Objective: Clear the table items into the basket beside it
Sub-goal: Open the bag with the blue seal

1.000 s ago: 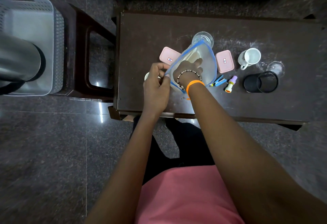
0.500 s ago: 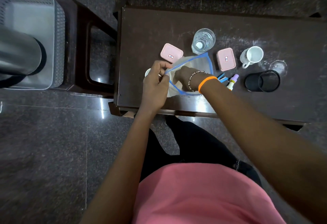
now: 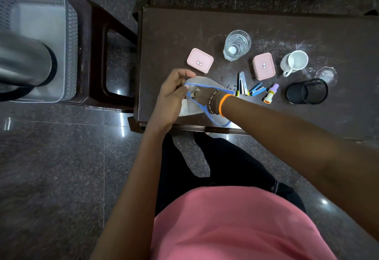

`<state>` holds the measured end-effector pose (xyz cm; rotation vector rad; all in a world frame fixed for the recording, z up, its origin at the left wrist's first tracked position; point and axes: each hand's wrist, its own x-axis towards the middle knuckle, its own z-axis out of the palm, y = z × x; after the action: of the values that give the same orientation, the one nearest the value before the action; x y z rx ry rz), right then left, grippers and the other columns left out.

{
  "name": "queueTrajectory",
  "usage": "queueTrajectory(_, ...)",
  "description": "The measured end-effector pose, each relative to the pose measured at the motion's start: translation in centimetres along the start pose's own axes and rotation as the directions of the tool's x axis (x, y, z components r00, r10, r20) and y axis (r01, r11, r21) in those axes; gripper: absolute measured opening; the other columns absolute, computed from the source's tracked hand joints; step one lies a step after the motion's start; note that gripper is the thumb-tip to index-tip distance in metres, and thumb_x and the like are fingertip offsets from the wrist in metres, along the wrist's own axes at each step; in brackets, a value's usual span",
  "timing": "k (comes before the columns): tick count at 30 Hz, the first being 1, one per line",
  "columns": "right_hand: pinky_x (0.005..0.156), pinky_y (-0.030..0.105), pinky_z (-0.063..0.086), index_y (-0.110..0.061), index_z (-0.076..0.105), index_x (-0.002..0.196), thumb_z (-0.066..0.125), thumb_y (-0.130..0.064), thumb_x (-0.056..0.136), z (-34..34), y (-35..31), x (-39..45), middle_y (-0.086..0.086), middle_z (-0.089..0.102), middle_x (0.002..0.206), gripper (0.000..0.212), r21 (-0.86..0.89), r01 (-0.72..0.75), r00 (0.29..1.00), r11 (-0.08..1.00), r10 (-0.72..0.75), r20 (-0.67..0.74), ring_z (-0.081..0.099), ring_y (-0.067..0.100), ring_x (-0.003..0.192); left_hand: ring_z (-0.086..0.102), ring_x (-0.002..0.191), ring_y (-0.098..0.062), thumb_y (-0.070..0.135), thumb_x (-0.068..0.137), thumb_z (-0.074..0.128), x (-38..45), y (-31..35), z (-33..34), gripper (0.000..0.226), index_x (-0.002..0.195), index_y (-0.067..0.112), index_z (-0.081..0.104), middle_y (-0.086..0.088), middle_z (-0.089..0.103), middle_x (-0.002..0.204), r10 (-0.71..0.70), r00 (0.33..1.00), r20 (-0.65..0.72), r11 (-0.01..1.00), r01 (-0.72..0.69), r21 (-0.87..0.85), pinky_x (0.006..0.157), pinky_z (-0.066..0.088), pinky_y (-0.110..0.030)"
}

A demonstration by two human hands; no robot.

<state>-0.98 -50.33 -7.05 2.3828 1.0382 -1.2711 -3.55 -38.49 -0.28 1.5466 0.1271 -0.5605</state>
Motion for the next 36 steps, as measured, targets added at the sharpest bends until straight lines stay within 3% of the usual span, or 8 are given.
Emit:
queueTrajectory(2,0.11,0.039,0.03,-0.003,0.039,0.134,0.042,-0.015,0.094,0.3,-1.0,-0.3,0.016,0.041,0.143,0.042,0.241,-0.135,0.989,0.961,0.147,-0.032,0.037,0.032,0.134,0.05,0.063,0.005,0.001,0.079,0.039,-0.1,0.0,-0.4,0.025,0.096,0.015,0.052,-0.012,0.051,0.088,-0.011,1.0,-0.003,0.999,0.011,-0.031,0.06,0.039,-0.007)
queueTrajectory(14,0.099,0.042,0.042,-0.01,0.052,0.124,0.04,-0.021,0.095,-0.7,-2.0,-0.1,0.012,0.057,0.129,0.034,0.48,-0.183,0.982,0.858,0.178,0.056,0.053,0.031,0.12,0.052,0.056,0.005,-0.002,0.082,0.037,-1.1,-0.1,-2.0,0.026,0.095,0.015,0.051,0.005,0.059,0.077,-0.02,0.998,-0.059,0.993,0.013,-0.121,0.057,0.041,-0.008)
queueTrajectory(17,0.084,0.039,0.049,-0.012,0.057,0.111,0.042,-0.013,0.092,-1.8,-2.1,-1.2,0.013,0.063,0.109,0.024,0.506,-0.07,0.969,0.859,0.178,-0.169,0.06,0.033,0.104,0.051,0.054,0.005,-0.001,0.081,0.038,-1.0,-0.2,-2.4,0.025,0.094,0.016,0.052,0.008,0.059,0.074,-0.03,0.998,-0.061,0.995,0.024,-0.094,0.056,0.041,-0.008)
queueTrajectory(20,0.062,0.035,0.045,-0.027,0.038,0.062,0.03,-0.024,0.08,-2.2,-2.9,-2.6,-0.005,0.043,0.065,0.02,0.554,0.032,0.807,0.832,0.306,-0.506,0.057,0.026,0.067,0.051,0.056,0.005,0.002,0.079,0.04,-0.9,-0.3,-2.3,0.024,0.093,0.017,0.052,0.016,0.059,0.068,-0.034,0.998,-0.049,0.996,0.03,-0.082,0.058,0.041,-0.008)
queueTrajectory(24,0.068,0.034,0.037,-0.014,0.046,0.082,0.043,-0.011,0.088,-2.5,-2.9,-2.1,0.002,0.04,0.076,0.007,0.597,0.017,0.897,0.802,0.252,-0.363,0.05,0.028,0.077,0.054,0.059,0.005,-0.008,0.087,0.036,-0.7,-0.2,-2.3,0.025,0.095,0.013,0.048,0.019,0.061,0.065,-0.044,0.999,-0.008,0.997,0.044,-0.061,0.059,0.042,-0.008)
queueTrajectory(29,0.05,0.024,0.022,-0.027,0.02,0.061,0.044,-0.009,0.091,-3.4,-2.5,-1.5,-0.009,0.019,0.063,0.043,0.663,-0.052,0.963,0.747,0.214,-0.165,0.034,0.019,0.071,0.054,0.056,0.005,-0.01,0.086,0.033,-0.9,-0.1,-2.7,0.029,0.097,0.014,0.046,0.02,0.063,0.069,-0.058,0.998,0.038,0.995,0.06,-0.075,0.06,0.043,-0.01)
queueTrajectory(32,0.065,0.026,0.032,-0.016,0.044,0.09,0.046,-0.007,0.089,-3.2,-2.8,-1.2,-0.006,0.04,0.072,0.009,0.721,-0.009,0.942,0.693,0.247,-0.226,0.046,0.023,0.084,0.052,0.057,0.004,0.001,0.082,0.038,-1.1,-0.4,-3.3,0.026,0.096,0.019,0.049,0.014,0.06,0.076,-0.065,0.998,-0.02,0.992,0.062,-0.106,0.063,0.042,-0.013)
queueTrajectory(36,0.075,0.026,0.046,-0.007,0.051,0.113,0.048,-0.002,0.089,-2.9,-3.1,-1.2,0.003,0.048,0.084,0.024,0.743,0.014,0.98,0.67,0.139,-0.144,0.043,0.022,0.093,0.049,0.055,0.002,-0.002,0.08,0.038,-1.2,-0.5,-3.6,0.029,0.095,0.02,0.05,0.01,0.056,0.072,-0.094,0.995,-0.024,0.984,0.09,-0.151,0.061,0.04,-0.013)
